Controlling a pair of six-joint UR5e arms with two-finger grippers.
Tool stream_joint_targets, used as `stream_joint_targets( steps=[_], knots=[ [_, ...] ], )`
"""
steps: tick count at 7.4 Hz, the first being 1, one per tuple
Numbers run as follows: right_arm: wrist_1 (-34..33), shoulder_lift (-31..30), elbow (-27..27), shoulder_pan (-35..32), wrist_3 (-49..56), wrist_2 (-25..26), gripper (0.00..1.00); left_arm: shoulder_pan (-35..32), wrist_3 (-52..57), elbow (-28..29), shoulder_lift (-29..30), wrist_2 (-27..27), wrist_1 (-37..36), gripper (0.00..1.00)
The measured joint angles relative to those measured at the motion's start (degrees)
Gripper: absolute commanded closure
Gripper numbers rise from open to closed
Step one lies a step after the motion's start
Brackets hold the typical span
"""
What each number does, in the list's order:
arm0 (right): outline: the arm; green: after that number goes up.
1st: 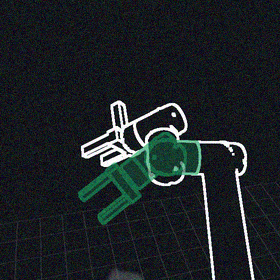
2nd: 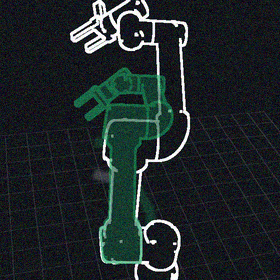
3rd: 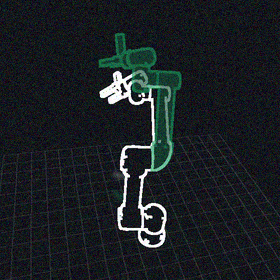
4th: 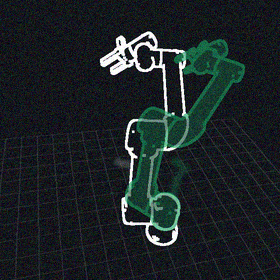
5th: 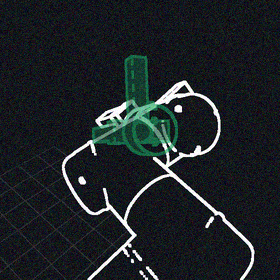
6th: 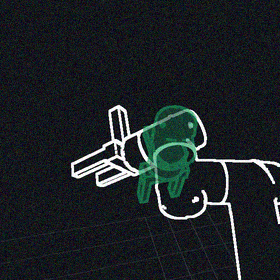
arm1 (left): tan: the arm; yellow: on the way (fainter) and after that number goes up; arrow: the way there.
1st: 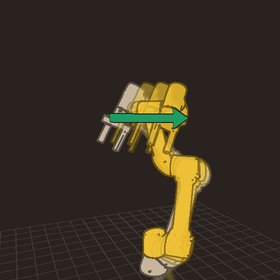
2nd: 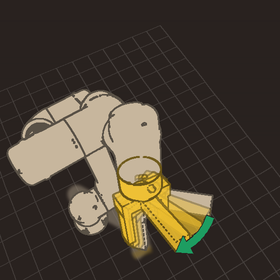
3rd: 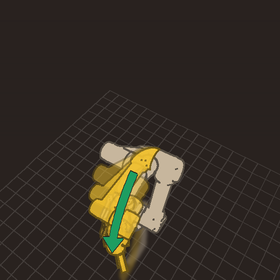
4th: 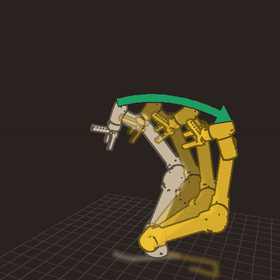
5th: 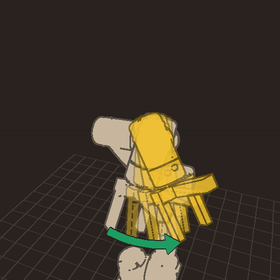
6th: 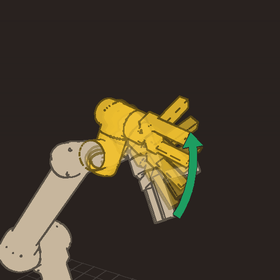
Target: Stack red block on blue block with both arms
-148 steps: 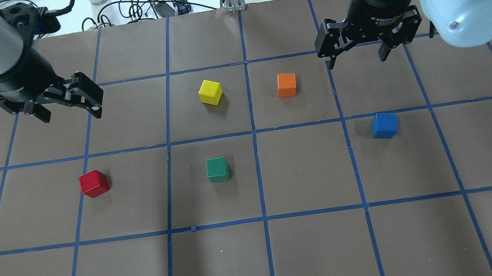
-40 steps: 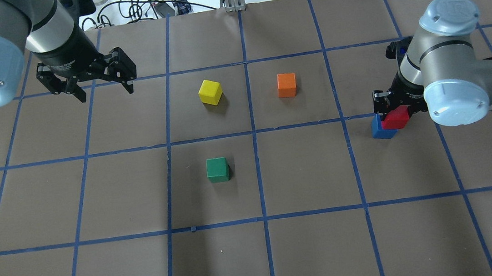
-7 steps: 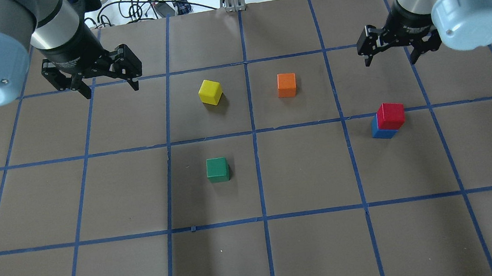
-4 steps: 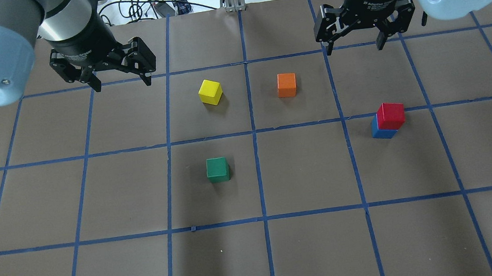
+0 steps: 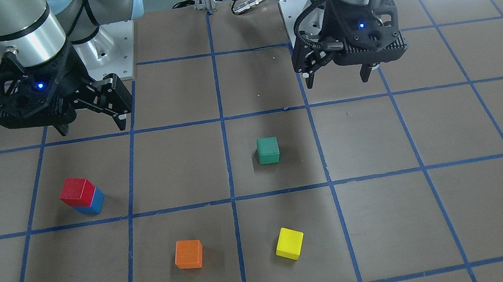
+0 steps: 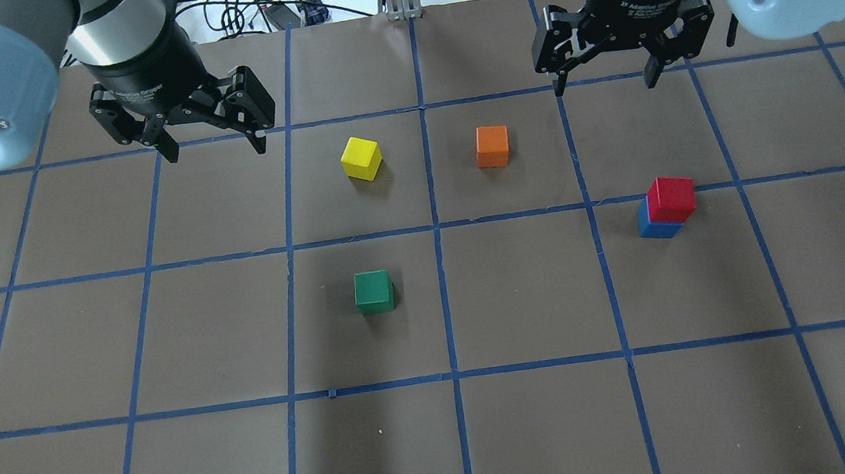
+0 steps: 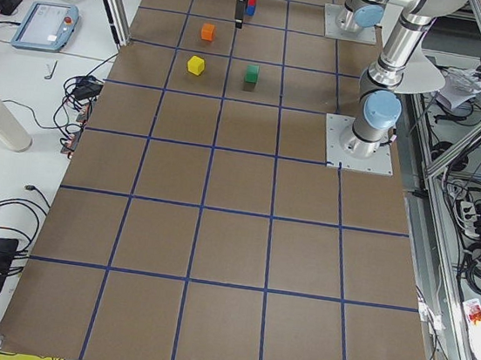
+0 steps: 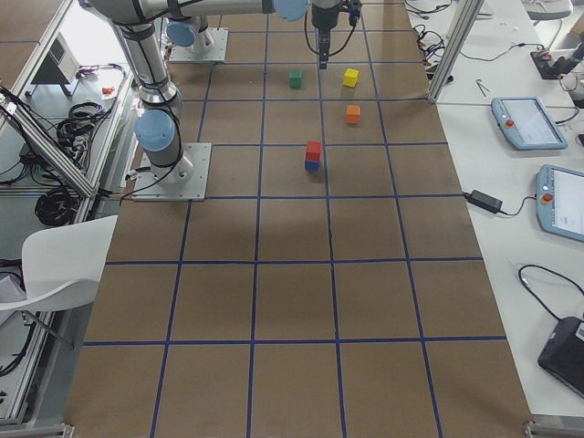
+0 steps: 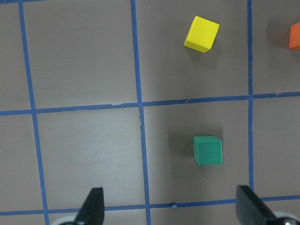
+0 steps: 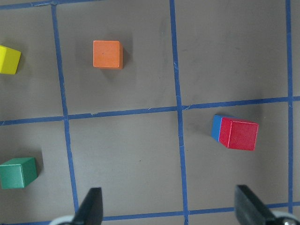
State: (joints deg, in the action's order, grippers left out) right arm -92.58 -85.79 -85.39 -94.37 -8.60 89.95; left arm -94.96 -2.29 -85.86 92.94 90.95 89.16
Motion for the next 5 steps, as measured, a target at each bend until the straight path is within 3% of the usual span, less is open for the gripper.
stream_joint_targets(
  steps=[5],
  knots=[
    [0.67,-0.48,-0.03,3.37,0.2,0.06,0.0,0.31,0.7,-0.23,-0.8,0.15,-0.04,0.0]
  ],
)
